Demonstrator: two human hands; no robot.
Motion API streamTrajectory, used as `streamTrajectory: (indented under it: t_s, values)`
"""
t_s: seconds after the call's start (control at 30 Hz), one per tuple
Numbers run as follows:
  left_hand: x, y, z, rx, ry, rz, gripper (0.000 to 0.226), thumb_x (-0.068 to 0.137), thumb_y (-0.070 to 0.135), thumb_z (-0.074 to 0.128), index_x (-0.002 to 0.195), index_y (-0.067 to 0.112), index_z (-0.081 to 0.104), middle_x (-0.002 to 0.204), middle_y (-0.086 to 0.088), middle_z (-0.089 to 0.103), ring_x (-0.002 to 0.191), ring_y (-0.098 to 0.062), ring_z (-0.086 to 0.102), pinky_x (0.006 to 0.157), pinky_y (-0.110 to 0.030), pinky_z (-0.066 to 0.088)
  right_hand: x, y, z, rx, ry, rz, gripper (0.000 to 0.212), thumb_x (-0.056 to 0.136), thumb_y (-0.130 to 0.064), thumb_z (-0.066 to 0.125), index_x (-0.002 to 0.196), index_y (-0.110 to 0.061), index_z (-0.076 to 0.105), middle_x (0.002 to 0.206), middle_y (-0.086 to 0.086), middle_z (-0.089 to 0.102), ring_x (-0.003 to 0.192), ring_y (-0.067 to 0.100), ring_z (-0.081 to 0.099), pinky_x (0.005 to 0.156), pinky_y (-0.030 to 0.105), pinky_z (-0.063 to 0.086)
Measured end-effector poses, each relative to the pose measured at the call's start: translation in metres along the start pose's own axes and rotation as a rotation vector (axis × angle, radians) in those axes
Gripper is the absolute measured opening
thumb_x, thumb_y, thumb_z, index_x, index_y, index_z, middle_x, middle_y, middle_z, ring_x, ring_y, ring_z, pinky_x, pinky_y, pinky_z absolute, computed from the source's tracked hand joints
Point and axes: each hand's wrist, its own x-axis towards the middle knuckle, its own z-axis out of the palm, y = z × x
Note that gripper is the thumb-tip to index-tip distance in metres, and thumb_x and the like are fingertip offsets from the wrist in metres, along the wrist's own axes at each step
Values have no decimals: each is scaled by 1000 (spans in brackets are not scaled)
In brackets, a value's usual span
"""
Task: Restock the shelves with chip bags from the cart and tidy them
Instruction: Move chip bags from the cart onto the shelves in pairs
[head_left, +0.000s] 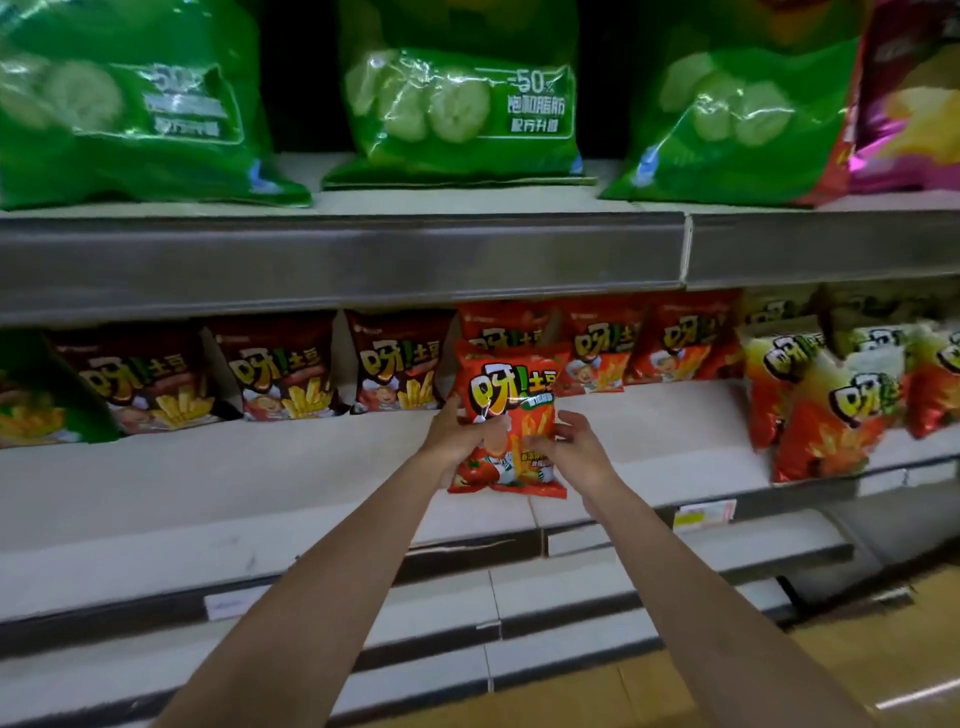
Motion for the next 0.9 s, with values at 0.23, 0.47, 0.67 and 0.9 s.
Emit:
streamTrajectory:
  t_s: [0.23,0.47,0.67,0.9]
  values:
    - [16,-4,11,140,69,1,41,79,17,77,116,18,60,109,2,68,105,-19,62,94,-37,50,21,5,-3,23,-70,29,44,83,-13,68,126,-13,57,120,6,63,110,24,60,94,35,49]
    - [-13,7,21,133,235,-3,29,83,22,74,100,18,52,111,-1,58,111,-20,54,102,-38,44,3,0,-15,37,-138,19,48,87,-11,64,132,-11,46,119,5,56,114,24,54,99,39,46]
    - [-67,22,9,118,298,7,46,85,32,72,119,14,48,118,-5,55,115,-23,53,98,-34,45,-34,-17,-22,41,-235,-79,20,89,-10,64,102,-19,51,103,-2,58,99,17,54,91,32,45]
    - [-157,33,-29,3,437,67,31,89,21,68,109,13,47,112,-8,55,111,-23,55,87,-30,45,-86,-37,15,-9,-385,-171,31,91,-18,61,120,-18,51,121,7,55,108,23,53,99,41,47]
